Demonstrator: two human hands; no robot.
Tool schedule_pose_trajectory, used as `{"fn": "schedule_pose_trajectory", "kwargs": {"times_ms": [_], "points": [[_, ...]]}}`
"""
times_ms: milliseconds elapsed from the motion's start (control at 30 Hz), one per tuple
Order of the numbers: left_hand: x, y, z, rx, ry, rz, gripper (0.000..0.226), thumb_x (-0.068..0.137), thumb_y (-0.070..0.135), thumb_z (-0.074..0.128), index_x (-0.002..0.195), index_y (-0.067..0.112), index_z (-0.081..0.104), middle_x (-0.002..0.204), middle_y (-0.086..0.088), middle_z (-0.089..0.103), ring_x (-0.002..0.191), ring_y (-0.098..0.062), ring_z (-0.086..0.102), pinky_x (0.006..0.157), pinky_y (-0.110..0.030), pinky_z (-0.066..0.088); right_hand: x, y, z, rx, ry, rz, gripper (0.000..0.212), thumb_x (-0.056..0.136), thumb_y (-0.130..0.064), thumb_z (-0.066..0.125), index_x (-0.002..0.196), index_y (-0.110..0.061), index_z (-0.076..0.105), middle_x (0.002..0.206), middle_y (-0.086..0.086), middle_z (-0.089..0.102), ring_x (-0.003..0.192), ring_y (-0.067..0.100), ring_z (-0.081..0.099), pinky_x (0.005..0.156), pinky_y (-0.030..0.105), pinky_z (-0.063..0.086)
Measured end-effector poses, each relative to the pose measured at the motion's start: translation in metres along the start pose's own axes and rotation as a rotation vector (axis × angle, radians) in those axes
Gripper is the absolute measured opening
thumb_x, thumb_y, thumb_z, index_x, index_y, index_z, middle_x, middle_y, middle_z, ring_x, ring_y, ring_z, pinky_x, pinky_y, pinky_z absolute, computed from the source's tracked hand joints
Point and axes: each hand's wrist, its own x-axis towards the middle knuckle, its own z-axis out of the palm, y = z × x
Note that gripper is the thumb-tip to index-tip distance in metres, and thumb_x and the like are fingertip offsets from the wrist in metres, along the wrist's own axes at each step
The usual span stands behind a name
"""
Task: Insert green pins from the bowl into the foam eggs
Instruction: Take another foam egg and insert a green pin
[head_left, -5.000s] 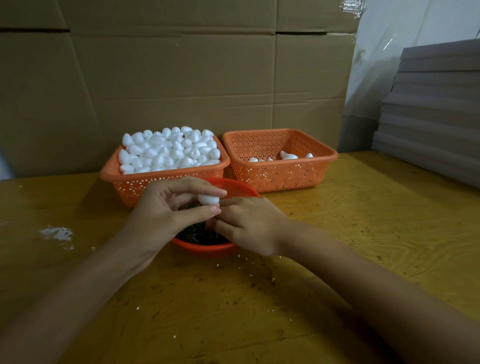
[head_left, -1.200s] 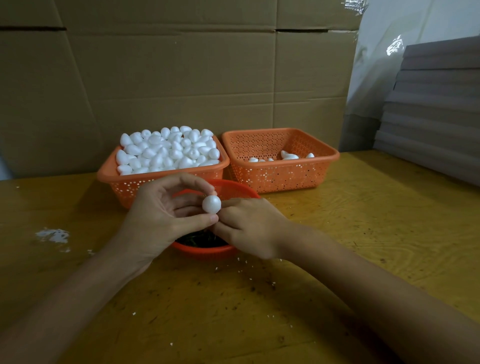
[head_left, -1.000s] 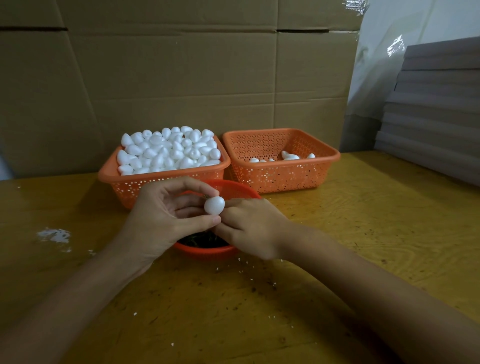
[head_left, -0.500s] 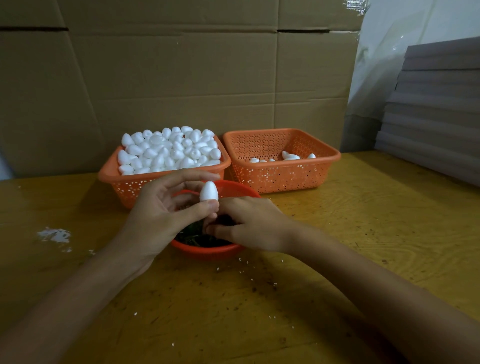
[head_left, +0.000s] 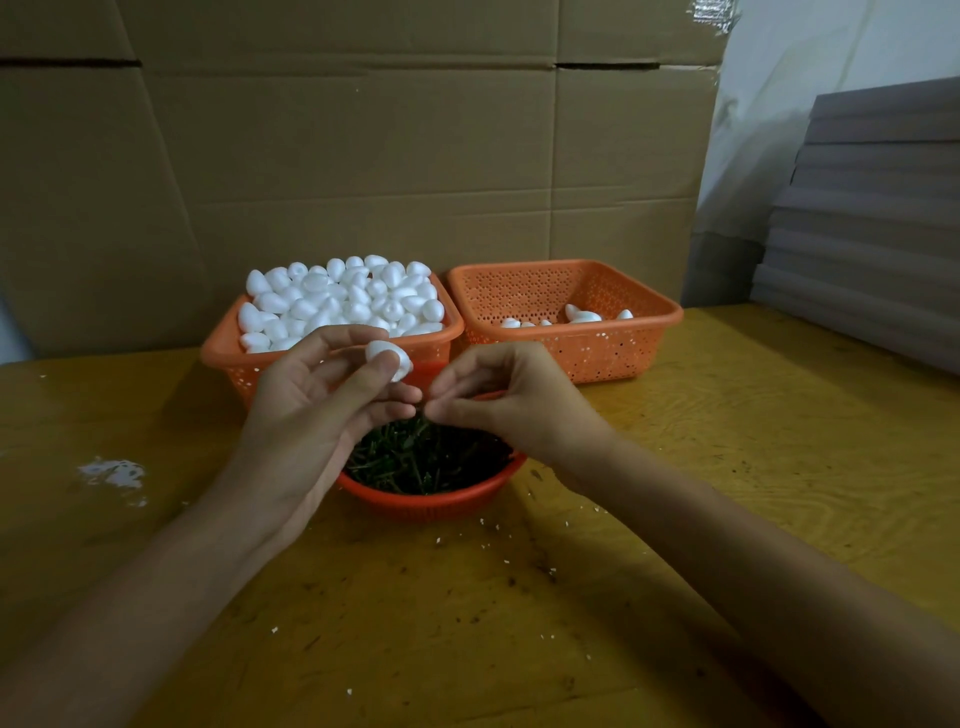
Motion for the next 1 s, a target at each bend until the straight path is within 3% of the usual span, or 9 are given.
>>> {"fn": "schedule_pose_trajectory", "kwargs": {"times_ms": [367,500,867,1000], "points": [[0.0,-0.003,-0.004,0.036,-0.034,0.012,0.041,0.07,0.008,0.083,0.109,0.009,0.068,0.114,-0.016,0.077,0.101,-0.027,0.077,0.084,-0.026,0.061,0.008,0.003,-0.018,0.544,0.091,0.154,0.022,0.085,0.003,0.077,0.105,0.0,0.068,0.089,0.016,0.075,0.079,0.02,0.077,0.071,0.022,0.061],[-0.001,-0.003,-0.002,0.091,-0.041,0.025,0.043,0.064,0.014,0.086,0.105,0.008,0.073,0.114,-0.015,0.077,0.104,-0.03,0.077,0.087,-0.026,0.06,0.008,0.004,-0.023,0.634,0.065,0.203,0.023,0.085,0.005,0.074,0.104,-0.003,0.065,0.091,0.018,0.075,0.084,0.025,0.078,0.07,0.021,0.062],[-0.002,-0.004,-0.002,0.156,-0.044,0.025,0.035,0.068,0.012,0.086,0.102,0.01,0.078,0.11,-0.015,0.079,0.102,-0.03,0.078,0.087,-0.026,0.061,0.007,-0.002,-0.025,0.572,-0.022,0.2,0.034,0.095,0.01,0.064,0.123,-0.006,0.054,0.083,0.01,0.069,0.096,0.038,0.076,0.077,0.027,0.064],[-0.001,-0.004,-0.003,0.156,-0.047,0.022,0.037,0.069,0.011,0.085,0.104,0.007,0.077,0.11,-0.015,0.078,0.103,-0.029,0.078,0.086,-0.025,0.061,0.006,-0.003,-0.023,0.531,-0.036,0.188,0.029,0.101,0.008,0.056,0.123,-0.008,0.049,0.096,0.022,0.061,0.106,0.044,0.073,0.079,0.029,0.065]]}}
